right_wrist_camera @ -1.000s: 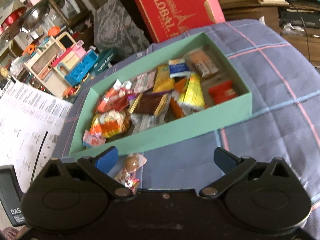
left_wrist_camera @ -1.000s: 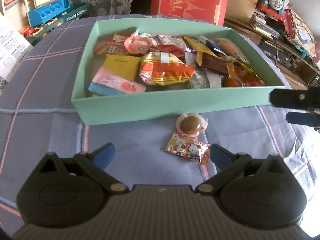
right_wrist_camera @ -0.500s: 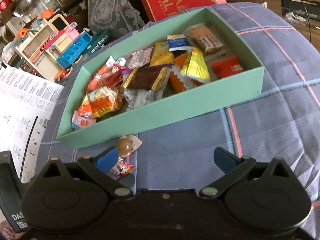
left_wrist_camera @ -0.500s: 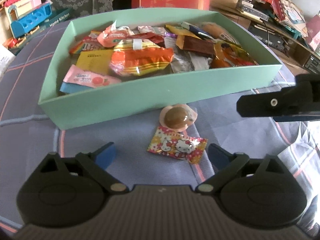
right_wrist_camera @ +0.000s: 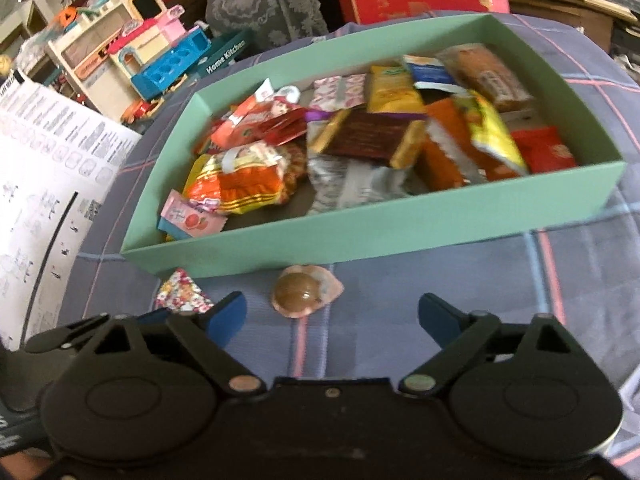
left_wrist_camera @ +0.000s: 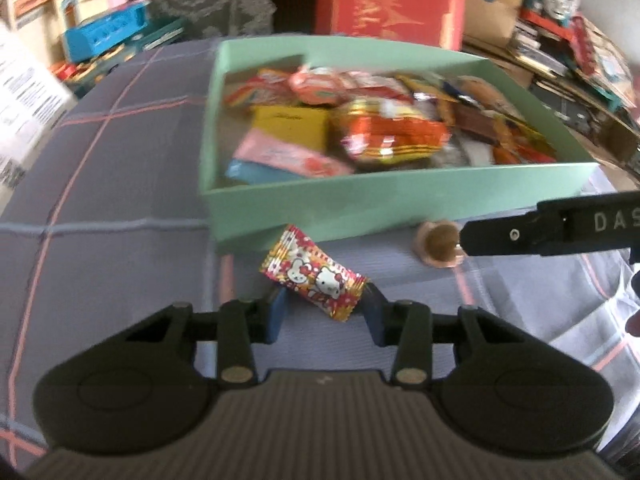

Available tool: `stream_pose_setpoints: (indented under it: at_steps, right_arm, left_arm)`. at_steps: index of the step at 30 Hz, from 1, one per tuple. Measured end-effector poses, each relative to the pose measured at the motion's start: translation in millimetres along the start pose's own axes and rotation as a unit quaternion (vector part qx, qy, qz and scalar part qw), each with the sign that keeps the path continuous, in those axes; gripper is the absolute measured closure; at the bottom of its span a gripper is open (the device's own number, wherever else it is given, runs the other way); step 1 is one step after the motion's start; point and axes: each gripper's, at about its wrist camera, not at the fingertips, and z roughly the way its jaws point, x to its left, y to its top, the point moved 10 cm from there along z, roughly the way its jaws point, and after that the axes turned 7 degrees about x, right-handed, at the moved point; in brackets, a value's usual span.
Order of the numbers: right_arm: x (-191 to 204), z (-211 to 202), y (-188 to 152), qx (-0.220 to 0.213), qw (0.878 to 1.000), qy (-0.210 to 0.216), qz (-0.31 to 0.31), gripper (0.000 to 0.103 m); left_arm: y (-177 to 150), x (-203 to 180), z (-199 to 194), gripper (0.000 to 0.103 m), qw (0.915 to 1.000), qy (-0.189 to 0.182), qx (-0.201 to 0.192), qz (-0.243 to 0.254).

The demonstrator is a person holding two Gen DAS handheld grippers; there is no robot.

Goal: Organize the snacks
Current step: 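Grasp round foil chocolate with right tool while left tool grasps Hello Kitty candy, then carry both candies into the green box and open both tools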

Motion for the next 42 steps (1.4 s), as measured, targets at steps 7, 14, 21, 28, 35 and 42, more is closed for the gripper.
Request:
stream_pose_setpoints:
  at_steps: [7, 14, 21, 28, 35, 42]
  right_arm:
    - [22.8, 18.5, 2.5, 0.005, 0.999, -0.013, -0.029, 0.036]
    - [34.1, 23.8, 0.6, -0.016, 0.995, -0.049, -0.087, 0.065]
    - [11.7, 11.4, -7.5, -0.024, 0.995, -0.058, -0.074, 0.065]
    - [0.7, 3.7, -15.1, -0.031, 0.996, -0.051, -0.059, 0.065]
    - [-2.1, 1.6, -15.7, -0.028, 0.999, -0.034, -0.031, 0.065]
    - [-5.4, -4.2, -23.0, -0.025, 0.999, -0.024, -0.011, 0.066]
  left_arm:
    - [-7.0, 31.3, -8.5, 0.061, 0.9992, -0.020, -0.002, -0.034]
    - [-8.2, 44.7, -10.0, 0.057, 0.9982, -0.024, -0.002, -0.056]
    - [-0.1, 45.8, -6.5, 0.047, 0.9959, -0.020, 0.005, -0.088]
    - [11.6, 41.6, 3.3, 0.058, 0.9947, 0.015, 0.005, -0.102]
    - [7.7, 30.2, 2.4, 0.079, 0.9973, 0.056, -0.002, -0.049]
    - [3.9, 28.5, -0.9, 0.080, 0.9973, 0.051, 0.005, -0.053]
